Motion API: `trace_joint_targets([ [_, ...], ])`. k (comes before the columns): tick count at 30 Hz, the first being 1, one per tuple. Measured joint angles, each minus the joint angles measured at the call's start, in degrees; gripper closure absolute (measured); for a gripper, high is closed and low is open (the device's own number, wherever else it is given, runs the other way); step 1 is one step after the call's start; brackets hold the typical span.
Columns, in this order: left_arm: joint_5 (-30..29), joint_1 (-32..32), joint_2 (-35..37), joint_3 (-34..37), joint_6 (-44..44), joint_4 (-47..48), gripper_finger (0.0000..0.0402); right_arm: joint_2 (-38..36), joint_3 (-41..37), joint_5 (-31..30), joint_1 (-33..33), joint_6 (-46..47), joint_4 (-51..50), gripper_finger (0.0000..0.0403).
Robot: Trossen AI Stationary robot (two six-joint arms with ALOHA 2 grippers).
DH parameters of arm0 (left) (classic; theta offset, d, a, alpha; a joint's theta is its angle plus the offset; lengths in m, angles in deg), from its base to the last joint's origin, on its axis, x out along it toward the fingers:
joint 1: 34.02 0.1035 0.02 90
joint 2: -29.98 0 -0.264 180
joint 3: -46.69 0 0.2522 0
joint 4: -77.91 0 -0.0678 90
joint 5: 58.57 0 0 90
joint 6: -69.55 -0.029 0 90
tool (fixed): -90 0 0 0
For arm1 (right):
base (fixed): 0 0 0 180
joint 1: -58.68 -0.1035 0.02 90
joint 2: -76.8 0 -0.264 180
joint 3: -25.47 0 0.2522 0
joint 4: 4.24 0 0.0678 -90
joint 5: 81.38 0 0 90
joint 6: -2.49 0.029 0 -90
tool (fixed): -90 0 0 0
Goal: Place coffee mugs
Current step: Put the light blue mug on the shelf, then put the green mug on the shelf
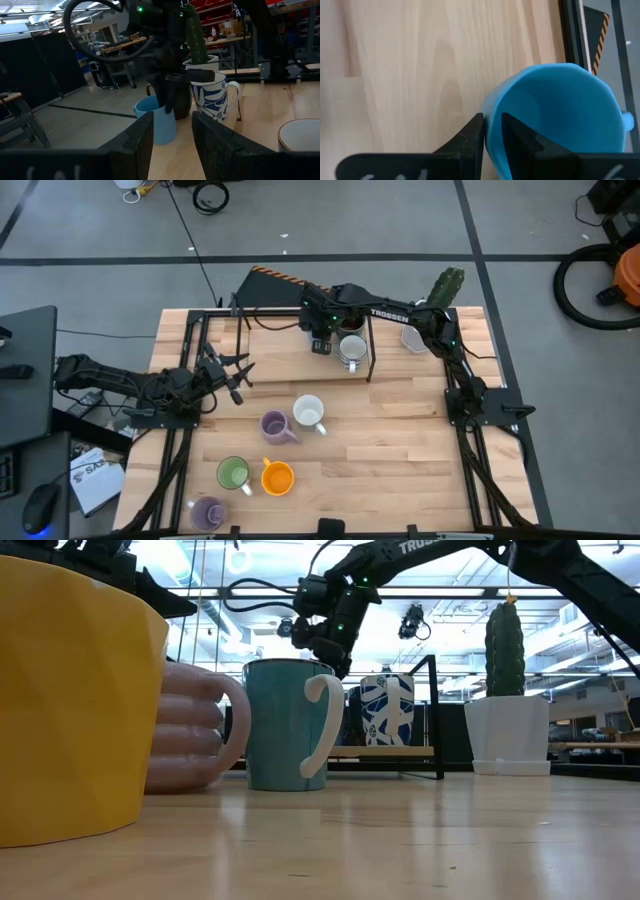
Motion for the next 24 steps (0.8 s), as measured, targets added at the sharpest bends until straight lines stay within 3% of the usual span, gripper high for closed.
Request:
trace_joint_targets([
  [24,0.0,0.0,0.0,0.0,0.0,0.2,0.0261,0.0,0.0,-1.1,-0.8,3.9,0.3,0.0311],
])
